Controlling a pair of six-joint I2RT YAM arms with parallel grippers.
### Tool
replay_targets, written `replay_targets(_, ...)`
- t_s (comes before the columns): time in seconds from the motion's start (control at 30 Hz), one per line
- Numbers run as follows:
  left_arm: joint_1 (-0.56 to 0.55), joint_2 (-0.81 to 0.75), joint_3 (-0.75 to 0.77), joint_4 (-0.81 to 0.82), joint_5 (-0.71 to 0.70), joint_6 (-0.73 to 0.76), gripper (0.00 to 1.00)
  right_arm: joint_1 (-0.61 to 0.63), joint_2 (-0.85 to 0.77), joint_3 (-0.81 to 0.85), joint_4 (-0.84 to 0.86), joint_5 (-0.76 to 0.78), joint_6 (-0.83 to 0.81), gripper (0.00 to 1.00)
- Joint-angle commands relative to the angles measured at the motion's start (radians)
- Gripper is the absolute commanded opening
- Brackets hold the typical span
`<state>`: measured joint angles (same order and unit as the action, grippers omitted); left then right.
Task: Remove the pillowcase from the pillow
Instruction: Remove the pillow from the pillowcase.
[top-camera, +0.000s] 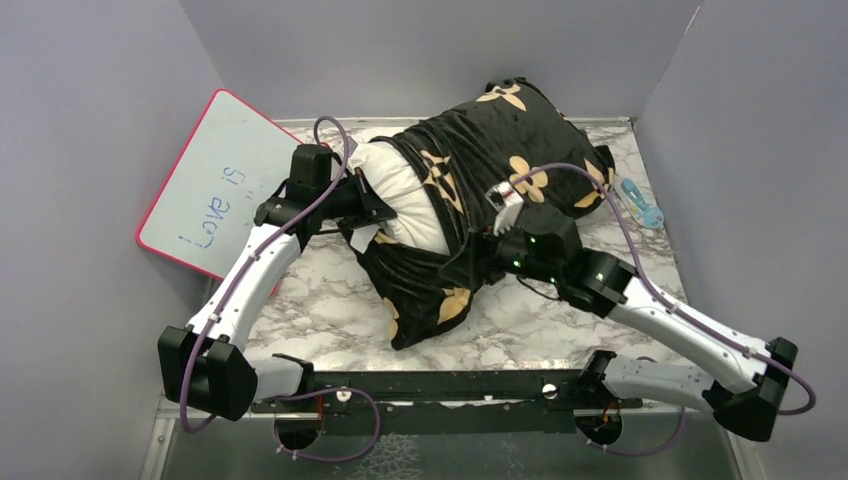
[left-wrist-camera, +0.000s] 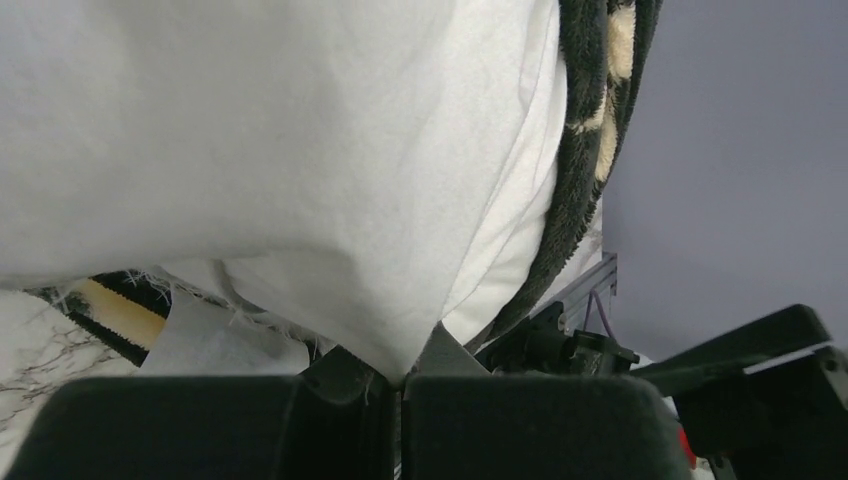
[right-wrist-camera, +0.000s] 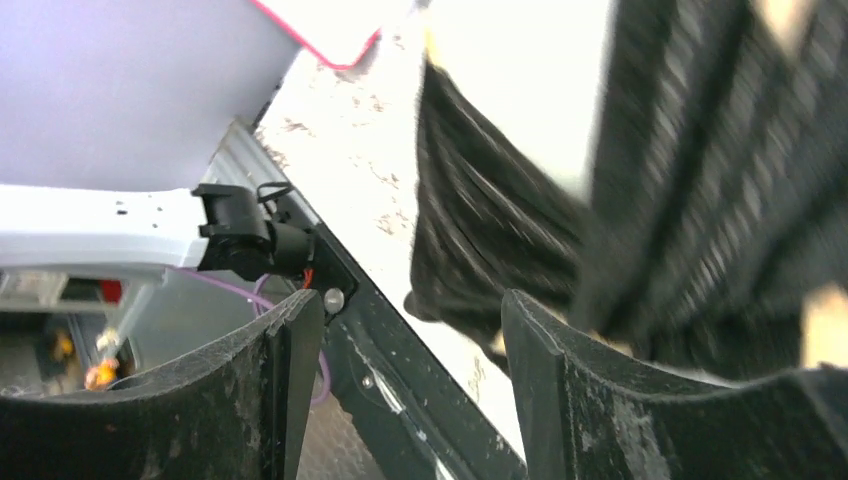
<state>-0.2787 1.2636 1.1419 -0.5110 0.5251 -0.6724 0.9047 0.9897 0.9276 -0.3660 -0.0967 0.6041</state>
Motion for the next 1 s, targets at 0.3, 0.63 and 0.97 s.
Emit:
replay_targets(0.3,-0.051,-0.098,-0.005,0.109,-0.030,-0.018,0.00,0.005,0.446,0.263,-0.015,-0.090,-0.490,0.69)
replay_targets(0.63,-0.051,-0.017,0.079,0.128,-0.044,-0.015,0.00,0.123,0.442,0.092,0.009,-0.587,-0.483,0.30)
replay_targets(0.97,0.019,0.078,0.325,0.141,-0.017,-0.063,0.00,0.186,0.461,-0.208,0.044,-0.293,-0.291,0.16)
